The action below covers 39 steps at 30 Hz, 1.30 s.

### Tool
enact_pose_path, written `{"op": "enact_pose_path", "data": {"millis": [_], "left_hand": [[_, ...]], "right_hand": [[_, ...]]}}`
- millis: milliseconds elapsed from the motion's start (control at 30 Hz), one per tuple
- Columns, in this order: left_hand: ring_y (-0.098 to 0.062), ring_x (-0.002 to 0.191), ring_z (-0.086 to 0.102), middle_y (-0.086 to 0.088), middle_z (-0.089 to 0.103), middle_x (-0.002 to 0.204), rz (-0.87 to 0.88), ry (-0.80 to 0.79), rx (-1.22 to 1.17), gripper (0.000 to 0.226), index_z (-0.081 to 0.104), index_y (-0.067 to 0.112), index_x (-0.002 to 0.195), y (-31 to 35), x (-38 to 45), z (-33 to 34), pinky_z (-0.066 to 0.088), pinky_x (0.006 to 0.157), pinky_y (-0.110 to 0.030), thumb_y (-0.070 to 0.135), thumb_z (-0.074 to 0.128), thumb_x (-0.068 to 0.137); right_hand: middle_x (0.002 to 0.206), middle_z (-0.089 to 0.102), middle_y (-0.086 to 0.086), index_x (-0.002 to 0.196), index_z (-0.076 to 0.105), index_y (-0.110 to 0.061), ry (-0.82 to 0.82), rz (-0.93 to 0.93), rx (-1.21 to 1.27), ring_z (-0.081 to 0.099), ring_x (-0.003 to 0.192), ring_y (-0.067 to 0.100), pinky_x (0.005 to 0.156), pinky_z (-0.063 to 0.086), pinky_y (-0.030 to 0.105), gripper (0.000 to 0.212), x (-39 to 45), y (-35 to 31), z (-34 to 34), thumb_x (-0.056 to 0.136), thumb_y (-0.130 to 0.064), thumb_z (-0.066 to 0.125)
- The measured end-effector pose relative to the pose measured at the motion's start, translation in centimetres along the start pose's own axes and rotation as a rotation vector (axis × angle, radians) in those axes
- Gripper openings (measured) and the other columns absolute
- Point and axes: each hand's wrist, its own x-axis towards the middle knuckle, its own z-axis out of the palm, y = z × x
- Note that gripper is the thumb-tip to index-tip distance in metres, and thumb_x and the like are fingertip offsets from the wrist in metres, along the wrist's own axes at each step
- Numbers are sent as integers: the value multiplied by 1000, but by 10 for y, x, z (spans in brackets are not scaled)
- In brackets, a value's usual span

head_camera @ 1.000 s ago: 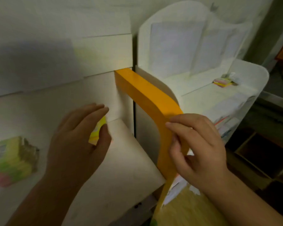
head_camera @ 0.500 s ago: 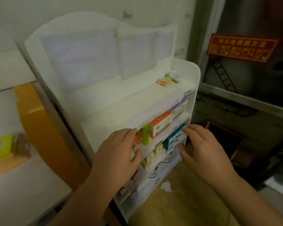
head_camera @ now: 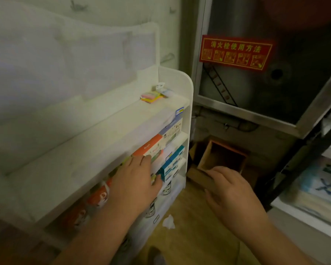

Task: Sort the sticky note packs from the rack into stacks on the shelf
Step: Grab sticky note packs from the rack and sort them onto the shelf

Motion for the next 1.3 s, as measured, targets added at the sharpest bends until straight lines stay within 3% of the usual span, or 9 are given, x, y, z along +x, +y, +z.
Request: {"op": "enact_pose_path", "data": {"millis": [100, 300, 367, 600, 700, 767, 933, 1033, 1300], "left_hand": [[-9, 112, 52, 9, 55, 125, 17, 6, -35, 48, 46, 31, 131, 2, 42, 21, 53, 86, -23, 57, 48, 91], [-14, 103, 51, 5, 56, 114, 41, -17, -62, 43, 48, 25, 123, -10, 137, 60, 52, 81, -30, 51, 45, 90], [-16, 99, 52, 4, 57, 109, 55, -12, -58, 42, 52, 23, 119, -18, 165, 66, 50, 80, -32, 49, 45, 87], [-27, 110, 56, -3, 63, 116, 26, 57, -8, 65, 54, 12, 133, -52, 246, 82, 46, 93, -41, 48, 47, 80], [-28, 115, 57, -4, 64, 119, 17, 48, 2, 65, 55, 11, 132, -59, 258, 87, 48, 95, -42, 50, 42, 81], [-29, 116, 58, -4, 65, 120, 4, 36, 7, 64, 58, 11, 130, -65, 262, 91, 50, 93, -42, 49, 43, 81], [-28, 126, 53, -2, 62, 127, -92, -6, 20, 62, 55, 16, 133, -84, 265, 103, 47, 100, -43, 49, 47, 81], [-28, 128, 51, 0, 62, 128, -142, -29, 32, 62, 55, 17, 134, -95, 269, 109, 46, 103, -44, 49, 45, 81], [-21, 121, 58, 5, 65, 122, -227, 19, 142, 58, 61, 20, 128, -92, 295, 105, 47, 99, -36, 50, 46, 81]], "right_hand": [[126, 59, -10, 132, 57, -31, -18, 46, -41, 58, 112, 12, 95, 47, 27, 55, 22, 20, -1, 80, -37, 75], [146, 41, -17, 144, 41, -37, -24, 99, -84, 39, 133, 4, 112, 29, 22, 52, 90, 54, 3, 95, -47, 54], [145, 41, -18, 142, 43, -39, -33, 112, -89, 39, 133, 3, 114, 31, 24, 52, 117, 56, 8, 93, -49, 55], [136, 51, -15, 133, 55, -34, -62, 169, -83, 46, 128, 7, 110, 38, 29, 50, 202, 51, 29, 86, -39, 69], [122, 63, -7, 120, 67, -25, -39, 164, -53, 61, 113, 16, 96, 52, 36, 50, 222, 56, 42, 73, -29, 83], [117, 65, -1, 115, 69, -19, -21, 134, -29, 64, 108, 22, 88, 57, 41, 48, 238, 67, 56, 69, -24, 85], [129, 60, -4, 127, 64, -22, -21, 46, 2, 55, 121, 18, 103, 48, 38, 52, 297, 69, 70, 77, -26, 79], [128, 60, -2, 127, 63, -21, 6, -40, 0, 53, 119, 17, 100, 47, 32, 50, 345, 66, 76, 79, -25, 77], [144, 46, -3, 143, 44, -24, -77, -213, -11, 44, 130, 17, 108, 41, 38, 55, 519, 75, 101, 92, -32, 63]]}}
